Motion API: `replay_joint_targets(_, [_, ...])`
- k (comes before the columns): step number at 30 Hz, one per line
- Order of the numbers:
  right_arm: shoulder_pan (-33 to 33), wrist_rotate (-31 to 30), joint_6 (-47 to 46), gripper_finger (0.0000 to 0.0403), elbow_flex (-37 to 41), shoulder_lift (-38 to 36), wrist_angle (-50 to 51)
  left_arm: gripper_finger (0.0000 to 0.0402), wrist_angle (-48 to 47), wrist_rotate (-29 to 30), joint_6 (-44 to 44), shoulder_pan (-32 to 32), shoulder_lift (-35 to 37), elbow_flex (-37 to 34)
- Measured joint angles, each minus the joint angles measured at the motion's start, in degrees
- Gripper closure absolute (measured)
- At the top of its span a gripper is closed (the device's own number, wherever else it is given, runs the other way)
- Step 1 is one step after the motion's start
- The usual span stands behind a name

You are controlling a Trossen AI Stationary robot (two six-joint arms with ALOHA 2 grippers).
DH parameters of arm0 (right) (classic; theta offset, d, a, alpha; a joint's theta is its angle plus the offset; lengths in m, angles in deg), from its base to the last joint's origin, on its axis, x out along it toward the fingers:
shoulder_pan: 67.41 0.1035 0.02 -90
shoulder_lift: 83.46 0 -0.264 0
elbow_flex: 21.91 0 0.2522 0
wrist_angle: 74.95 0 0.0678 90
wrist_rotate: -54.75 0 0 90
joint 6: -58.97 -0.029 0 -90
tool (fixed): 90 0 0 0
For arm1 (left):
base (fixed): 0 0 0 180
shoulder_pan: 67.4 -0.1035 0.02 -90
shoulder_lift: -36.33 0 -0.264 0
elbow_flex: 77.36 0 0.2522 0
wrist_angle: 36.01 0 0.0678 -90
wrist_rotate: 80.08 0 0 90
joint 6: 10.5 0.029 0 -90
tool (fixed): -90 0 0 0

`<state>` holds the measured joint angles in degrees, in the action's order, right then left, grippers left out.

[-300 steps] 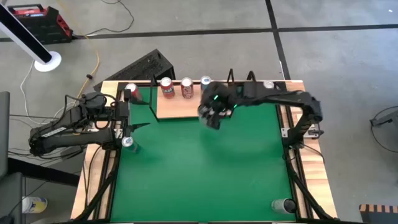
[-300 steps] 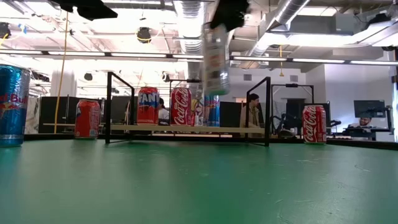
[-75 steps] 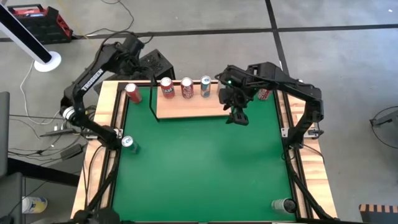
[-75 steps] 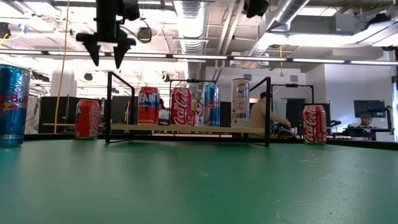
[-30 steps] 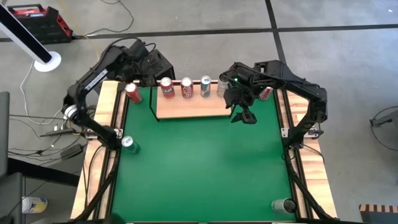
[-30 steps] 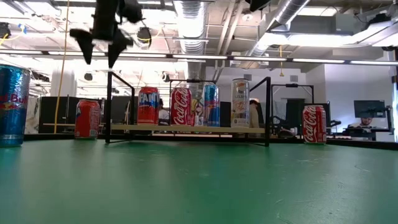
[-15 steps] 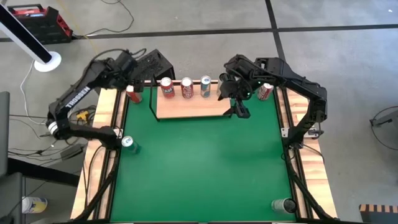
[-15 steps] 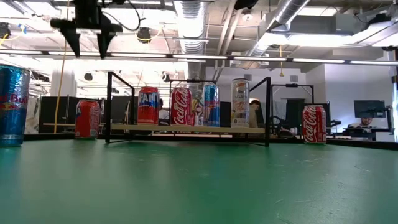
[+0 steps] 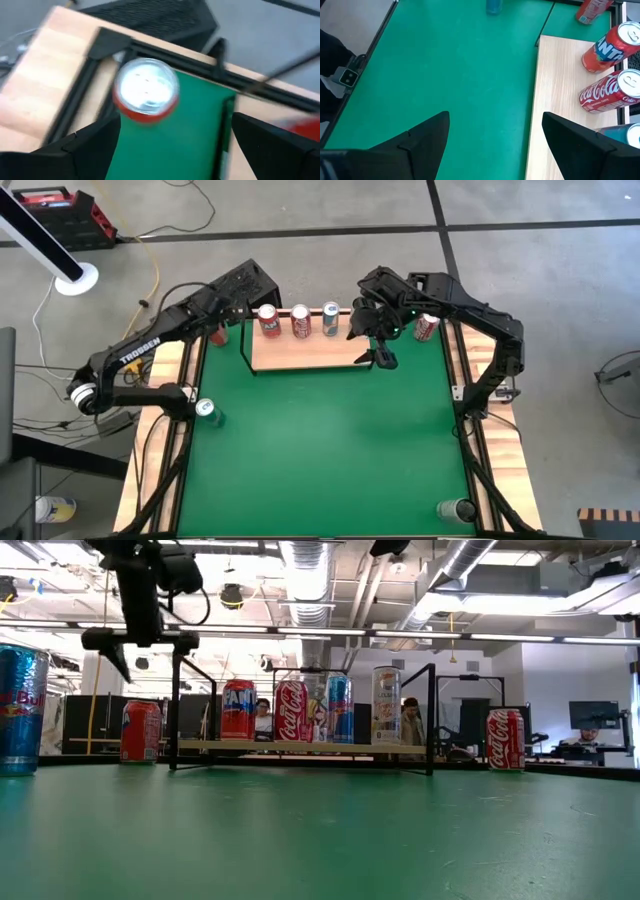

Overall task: Place canned beverage on shelf
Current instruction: Put the orange soda can, aligned with the other orange soda can on the shelf

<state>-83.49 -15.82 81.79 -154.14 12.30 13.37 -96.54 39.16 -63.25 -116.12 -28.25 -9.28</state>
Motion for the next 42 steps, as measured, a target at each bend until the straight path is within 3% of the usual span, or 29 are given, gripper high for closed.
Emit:
replay_joint_targets(6, [0.0, 0.0, -0.2, 0.0058, 0.0, 0.0, 0.0, 0.0036, -0.2, 4.8, -1.0, -2.7, -0.2, -0.3])
replay_joint_targets(15, [-0.2, 0.1, 1.6, 0.0058, 0.9, -0.1, -0.3, 0.0036, -0.2, 3.4, -3.5, -4.5, -6.8, -0.3])
replay_joint_targets(23, [-0.2, 0.1, 1.7, 0.0058, 2.2, -0.1, 1.1, 0.0036, -0.5, 6.2, -6.6, -4.6, -11.8, -0.3])
replay_joint_targets(42, [-0.2, 0.1, 4.2, 0.0058, 2.2, -0.1, 1.5, 0.0039, -1.8, 5.4, -5.4, -4.6, -12.4, -0.3])
